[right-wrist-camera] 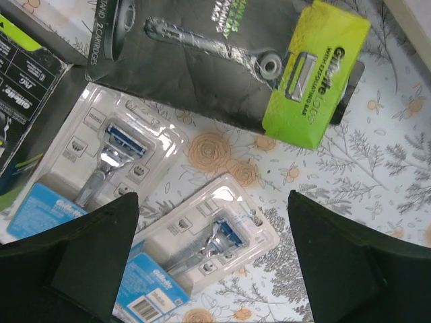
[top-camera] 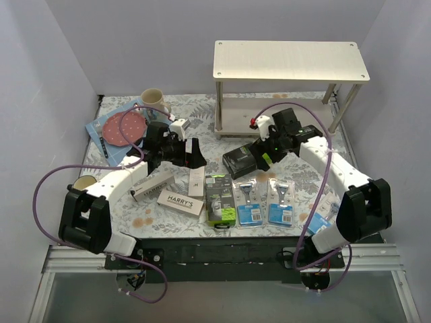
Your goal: Place and organize the shaving razors onto the shelf
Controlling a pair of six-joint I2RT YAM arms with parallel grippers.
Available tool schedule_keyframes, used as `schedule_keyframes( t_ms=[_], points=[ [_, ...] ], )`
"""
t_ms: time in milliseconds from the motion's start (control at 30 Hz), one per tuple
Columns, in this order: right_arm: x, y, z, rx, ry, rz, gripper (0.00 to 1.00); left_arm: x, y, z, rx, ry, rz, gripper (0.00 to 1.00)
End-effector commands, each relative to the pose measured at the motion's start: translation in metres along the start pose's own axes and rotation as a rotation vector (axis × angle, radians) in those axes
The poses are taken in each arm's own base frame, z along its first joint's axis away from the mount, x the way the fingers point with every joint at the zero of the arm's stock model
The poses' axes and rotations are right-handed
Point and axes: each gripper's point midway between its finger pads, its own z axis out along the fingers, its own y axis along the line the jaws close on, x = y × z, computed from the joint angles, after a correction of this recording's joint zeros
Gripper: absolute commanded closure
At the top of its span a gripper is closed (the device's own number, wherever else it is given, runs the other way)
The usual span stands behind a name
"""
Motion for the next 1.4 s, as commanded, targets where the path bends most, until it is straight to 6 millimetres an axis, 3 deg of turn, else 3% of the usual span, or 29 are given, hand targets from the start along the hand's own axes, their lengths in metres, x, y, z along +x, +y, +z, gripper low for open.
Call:
schedule_keyframes(
  t_ms=[0, 133, 233, 333, 500, 667, 933, 1200, 1367],
  points=[
    [-0.010, -0.030, -0.029, -0.074, -0.093, 0.179, 0.02, -0.021, -0.022, 0.014, 0.077, -0.018, -0.015, 0.02],
    [0.013, -0.086, -0.026, 0.047, -0.060, 0.332, 0.02, -0.015, -0.042, 0.036, 0.129, 0.028, -0.003, 0.03],
    [0.024, -0.111, -0.022, 0.080, -0.071, 0.435, 0.06, -0.006, -0.054, 0.047, 0.152, 0.057, 0.017, 0.05],
    [0.024, -0.121, -0.014, 0.064, -0.101, 0.502, 0.09, 0.004, -0.062, 0.056, 0.166, 0.085, 0.075, 0.09],
    [0.020, -0.122, 0.007, 0.023, -0.124, 0.538, 0.15, 0.022, -0.069, 0.068, 0.188, 0.143, 0.151, 0.21],
    [0.035, -0.126, 0.033, -0.029, -0.133, 0.622, 0.20, 0.042, -0.076, 0.072, 0.220, 0.220, 0.202, 0.37],
    [0.031, -0.123, 0.064, -0.136, -0.172, 0.688, 0.27, 0.050, -0.073, 0.070, 0.213, 0.251, 0.216, 0.66],
    [0.023, -0.112, 0.075, -0.221, -0.210, 0.747, 0.28, 0.039, -0.073, 0.082, 0.200, 0.249, 0.243, 0.67],
    [0.030, -0.104, 0.081, -0.228, -0.217, 0.776, 0.29, 0.036, -0.073, 0.082, 0.197, 0.261, 0.271, 0.67]
  ],
)
